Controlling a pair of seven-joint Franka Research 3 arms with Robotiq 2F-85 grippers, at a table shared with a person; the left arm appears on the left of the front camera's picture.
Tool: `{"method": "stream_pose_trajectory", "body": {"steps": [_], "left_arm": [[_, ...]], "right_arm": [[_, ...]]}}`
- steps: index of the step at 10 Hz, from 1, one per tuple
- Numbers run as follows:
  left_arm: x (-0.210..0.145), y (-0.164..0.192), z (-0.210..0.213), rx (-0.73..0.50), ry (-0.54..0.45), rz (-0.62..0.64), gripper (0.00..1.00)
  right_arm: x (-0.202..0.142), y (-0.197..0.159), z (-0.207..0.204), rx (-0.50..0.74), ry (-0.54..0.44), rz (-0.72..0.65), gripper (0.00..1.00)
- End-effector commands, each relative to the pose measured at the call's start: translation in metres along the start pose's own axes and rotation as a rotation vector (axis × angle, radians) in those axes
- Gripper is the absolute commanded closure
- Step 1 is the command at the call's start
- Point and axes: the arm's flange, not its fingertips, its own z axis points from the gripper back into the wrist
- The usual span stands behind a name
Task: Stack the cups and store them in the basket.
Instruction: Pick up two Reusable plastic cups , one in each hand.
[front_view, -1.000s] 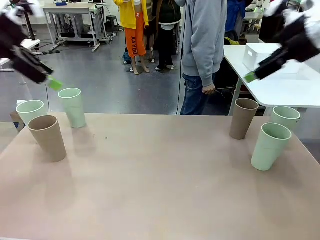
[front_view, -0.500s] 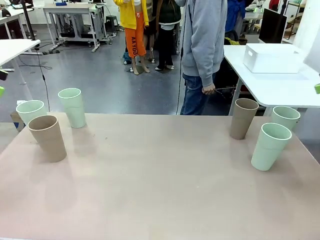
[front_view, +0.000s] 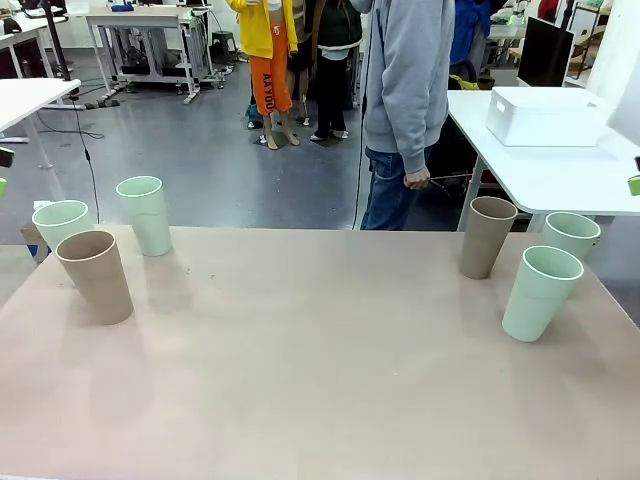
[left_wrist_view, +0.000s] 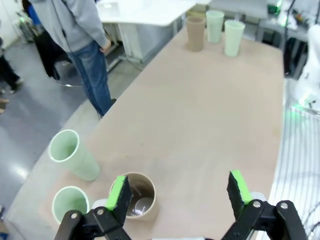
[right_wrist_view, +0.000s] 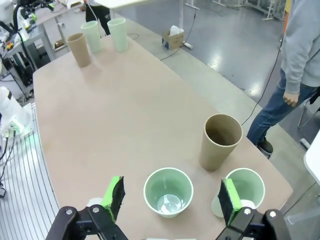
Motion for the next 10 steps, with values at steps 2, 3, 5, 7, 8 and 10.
{"method": "stream_pose_trajectory", "body": {"steps": [2,3,5,7,8,10], "left_arm": [[0.0,0.0,0.0,0.0,0.0,0.0,0.0],[0.0,0.0,0.0,0.0,0.0,0.0,0.0],[0.0,0.0,0.0,0.0,0.0,0.0,0.0],[0.0,0.0,0.0,0.0,0.0,0.0,0.0],[0.0,0.0,0.0,0.0,0.0,0.0,0.0],[0.0,0.0,0.0,0.0,0.0,0.0,0.0]], "right_arm": [[0.0,0.0,0.0,0.0,0.0,0.0,0.0],[0.0,0.0,0.0,0.0,0.0,0.0,0.0],[0.0,0.0,0.0,0.0,0.0,0.0,0.0],[0.0,0.0,0.0,0.0,0.0,0.0,0.0],[0.0,0.0,0.0,0.0,0.0,0.0,0.0],[0.0,0.0,0.0,0.0,0.0,0.0,0.0]]}}
